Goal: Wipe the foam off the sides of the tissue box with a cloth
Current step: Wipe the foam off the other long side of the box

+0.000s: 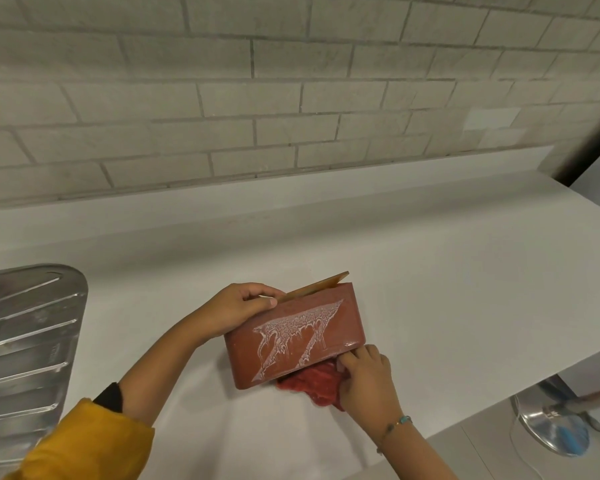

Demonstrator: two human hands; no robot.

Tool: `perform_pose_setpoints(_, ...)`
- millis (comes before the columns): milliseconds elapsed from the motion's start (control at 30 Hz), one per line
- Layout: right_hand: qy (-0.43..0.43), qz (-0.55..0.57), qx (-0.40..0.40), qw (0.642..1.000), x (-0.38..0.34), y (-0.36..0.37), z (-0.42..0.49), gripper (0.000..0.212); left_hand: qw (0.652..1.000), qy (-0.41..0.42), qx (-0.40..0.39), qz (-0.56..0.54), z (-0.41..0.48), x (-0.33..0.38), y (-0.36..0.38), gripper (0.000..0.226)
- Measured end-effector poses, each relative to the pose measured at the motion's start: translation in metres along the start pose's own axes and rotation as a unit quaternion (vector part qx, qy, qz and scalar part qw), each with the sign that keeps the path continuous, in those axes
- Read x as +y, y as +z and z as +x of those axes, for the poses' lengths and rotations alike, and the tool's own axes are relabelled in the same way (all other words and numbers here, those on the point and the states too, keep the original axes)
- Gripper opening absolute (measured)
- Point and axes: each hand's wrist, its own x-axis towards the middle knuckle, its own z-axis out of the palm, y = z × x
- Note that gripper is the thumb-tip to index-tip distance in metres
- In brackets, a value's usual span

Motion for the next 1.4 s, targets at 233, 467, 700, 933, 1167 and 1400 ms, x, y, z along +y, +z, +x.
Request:
perform_pose_setpoints(233, -0.04, 0.054, -0.083, 0.994, 0.006, 0.004, -0.011, 0.021, 1.0, 0.001, 0.008, 0.0, 0.001, -0.001, 0.0, 0.018)
perform_pose_setpoints(467, -0.024, -0.017, -0.158, 0.987, 0.018, 0.001, -0.02, 0.032, 1.0, 0.002, 0.008, -0.002, 0.002, -0.003, 0.0, 0.017)
perform_pose_setpoints(700, -0.004, 0.297, -0.055, 0.953, 0.027, -0.067, -0.017, 0.031, 1.0, 0.005, 0.005, -0.011, 0.002, -0.002, 0.0, 0.018)
perform_pose_setpoints(933, 0.09, 0.489, 0.092, 0.863, 0.021, -0.083, 0.009, 0.052, 1.0, 0.007, 0.0, -0.005, 0.0, -0.003, 0.0, 0.018)
perform_pose_setpoints(1167, 0.103, 0.325, 0.264, 0.902, -0.014, -0.042, 0.02, 0.04, 1.0, 0.014, 0.003, -0.016, -0.001, -0.003, 0.003, 0.019)
perform_pose_setpoints(1400, 0.051, 0.191, 0.133, 0.971, -0.015, -0.025, 0.004, 0.073, 1.0, 0.017, 0.006, -0.02, -0.001, -0.004, 0.004, 0.019)
